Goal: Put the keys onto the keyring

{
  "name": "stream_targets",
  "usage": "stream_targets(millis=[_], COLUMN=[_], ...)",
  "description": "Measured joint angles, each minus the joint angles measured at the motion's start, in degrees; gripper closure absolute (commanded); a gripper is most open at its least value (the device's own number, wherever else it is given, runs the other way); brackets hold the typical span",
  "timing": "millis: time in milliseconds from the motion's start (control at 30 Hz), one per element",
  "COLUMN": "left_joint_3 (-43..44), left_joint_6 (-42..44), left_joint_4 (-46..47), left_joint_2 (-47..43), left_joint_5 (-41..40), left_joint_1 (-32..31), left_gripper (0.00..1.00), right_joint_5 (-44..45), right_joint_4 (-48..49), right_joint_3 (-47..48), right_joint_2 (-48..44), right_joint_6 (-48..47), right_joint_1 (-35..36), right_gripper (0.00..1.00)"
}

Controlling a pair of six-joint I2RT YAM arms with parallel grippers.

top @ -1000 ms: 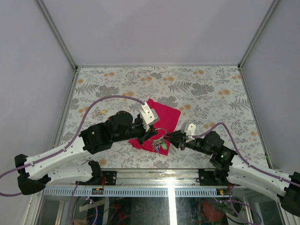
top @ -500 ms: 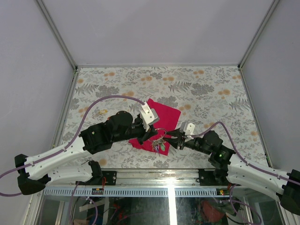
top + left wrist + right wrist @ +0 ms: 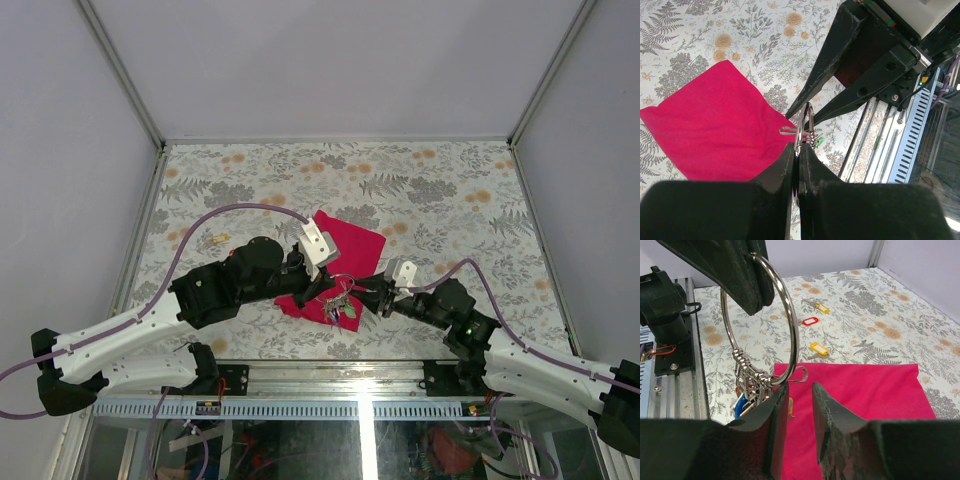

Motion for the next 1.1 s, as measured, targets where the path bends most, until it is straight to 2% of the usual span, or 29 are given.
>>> stream_targets(millis=[200, 567, 800, 1100], left_joint_3=[0.0, 0.33, 1.07, 1.18], left_joint_6=[0.0, 0.0, 0.07, 0.33], left_joint_4=[0.0, -0.15, -0.31, -0.55], left_joint_2=[0.0, 0.26, 0.28, 0.28], left_joint_5=[-0.11, -0.13, -0.07, 0.39], left_joint_1=[0.0, 0.0, 0.0, 0.0], left_gripper=[1.0, 1.0, 1.0, 1.0], right_joint_5=[0.74, -2.16, -2.21, -1.57], right_joint_4=[0.28, -0.22, -3.04, -7.61], right_joint_3=[-0.59, -1.11, -1.64, -1.95], right_joint_2=[-0.48, -1.14, -4.44, -10.64], right_joint_6=[-0.26, -0.57, -1.62, -2.64], right_joint_1=[0.0, 0.0, 0.0, 0.0], right_gripper=[0.6, 0.62, 0.67, 0.68])
